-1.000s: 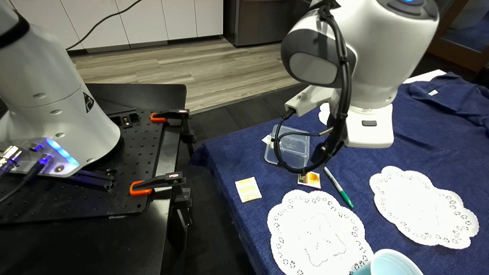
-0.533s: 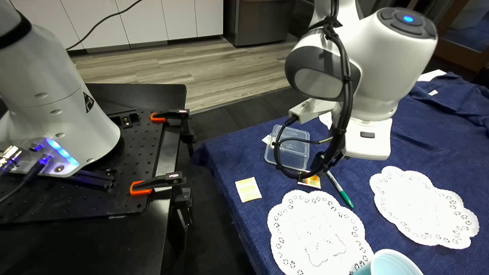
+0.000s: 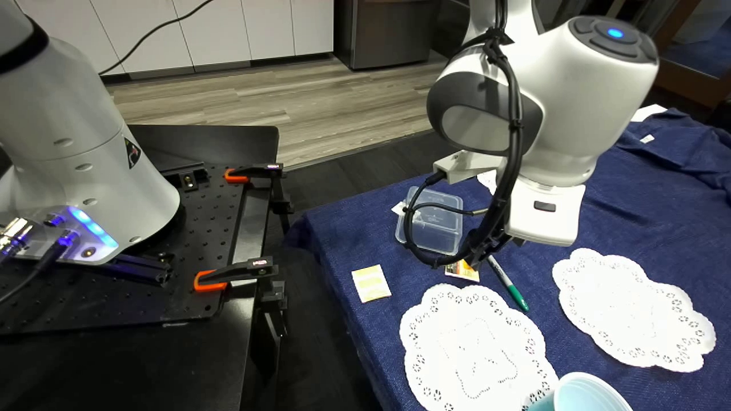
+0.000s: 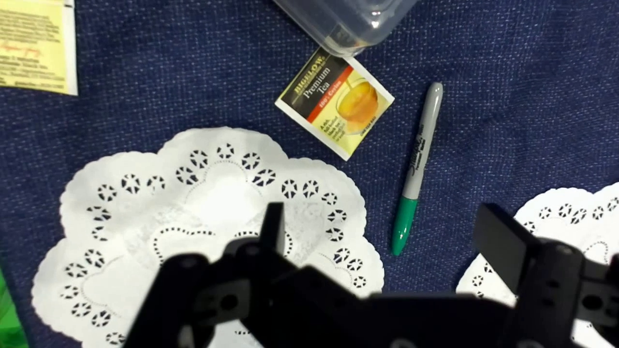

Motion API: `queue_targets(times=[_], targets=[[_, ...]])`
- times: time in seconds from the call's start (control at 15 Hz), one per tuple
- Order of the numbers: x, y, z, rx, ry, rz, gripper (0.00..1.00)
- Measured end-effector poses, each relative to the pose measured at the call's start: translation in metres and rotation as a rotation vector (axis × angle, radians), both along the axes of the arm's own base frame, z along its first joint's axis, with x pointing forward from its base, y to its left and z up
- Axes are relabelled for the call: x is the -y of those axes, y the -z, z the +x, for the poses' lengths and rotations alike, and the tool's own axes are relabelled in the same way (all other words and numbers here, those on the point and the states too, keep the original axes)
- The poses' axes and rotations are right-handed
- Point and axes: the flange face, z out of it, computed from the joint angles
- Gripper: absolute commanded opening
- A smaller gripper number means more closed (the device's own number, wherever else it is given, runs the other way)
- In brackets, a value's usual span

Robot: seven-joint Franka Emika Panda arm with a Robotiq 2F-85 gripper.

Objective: Place the pen in the teal cup

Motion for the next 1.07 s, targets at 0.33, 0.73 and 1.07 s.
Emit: queue_targets(times=[0.33,0.73,1.07], targets=[[0.0012,-0.0014,0.0028,-0.007,0.105,0.017,1.00],[0.0028,0.0037,0.0079,-0.010,0.146,0.021,1.00],[0.0051,0.0053,0.0075,-0.012,0.148,0.019,1.00]])
